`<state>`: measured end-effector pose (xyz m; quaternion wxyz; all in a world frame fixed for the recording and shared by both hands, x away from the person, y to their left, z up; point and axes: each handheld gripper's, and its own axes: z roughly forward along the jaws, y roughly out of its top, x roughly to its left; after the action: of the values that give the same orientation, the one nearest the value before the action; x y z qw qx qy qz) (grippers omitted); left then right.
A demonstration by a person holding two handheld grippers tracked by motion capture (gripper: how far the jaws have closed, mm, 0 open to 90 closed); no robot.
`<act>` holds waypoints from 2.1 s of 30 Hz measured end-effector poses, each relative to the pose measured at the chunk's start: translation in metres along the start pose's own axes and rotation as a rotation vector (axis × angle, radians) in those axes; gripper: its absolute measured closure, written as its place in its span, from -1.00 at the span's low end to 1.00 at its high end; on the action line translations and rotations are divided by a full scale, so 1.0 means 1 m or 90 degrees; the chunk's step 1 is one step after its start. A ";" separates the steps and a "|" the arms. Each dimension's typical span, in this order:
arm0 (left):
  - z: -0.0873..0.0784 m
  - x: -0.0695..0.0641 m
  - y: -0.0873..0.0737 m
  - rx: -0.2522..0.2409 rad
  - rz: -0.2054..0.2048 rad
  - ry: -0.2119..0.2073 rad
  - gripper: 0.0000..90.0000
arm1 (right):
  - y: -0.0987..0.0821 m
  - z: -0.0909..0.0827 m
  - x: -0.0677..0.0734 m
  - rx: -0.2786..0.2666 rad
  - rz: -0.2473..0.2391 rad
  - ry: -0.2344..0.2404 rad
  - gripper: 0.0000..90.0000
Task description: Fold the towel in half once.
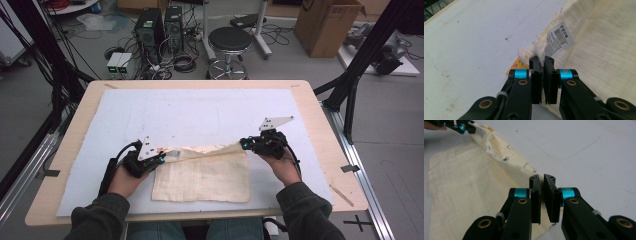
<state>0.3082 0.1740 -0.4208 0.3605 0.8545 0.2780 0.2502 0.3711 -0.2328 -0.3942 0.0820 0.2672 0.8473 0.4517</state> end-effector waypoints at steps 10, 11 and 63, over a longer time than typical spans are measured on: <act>-0.009 -0.013 -0.008 -0.008 0.016 -0.007 0.90 | -0.014 -0.005 0.014 0.007 -0.007 0.009 0.88; -0.010 -0.014 -0.009 -0.011 0.015 -0.008 0.90 | -0.015 -0.006 0.016 0.006 -0.009 0.011 0.88; -0.062 -0.038 -0.038 -0.031 0.006 -0.092 0.17 | -0.055 -0.026 0.072 0.051 -0.042 0.077 0.63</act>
<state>0.2305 0.2014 -0.4201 0.3993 0.8626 0.2411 0.1960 0.2797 -0.2381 -0.4165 0.0345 0.2146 0.8765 0.4295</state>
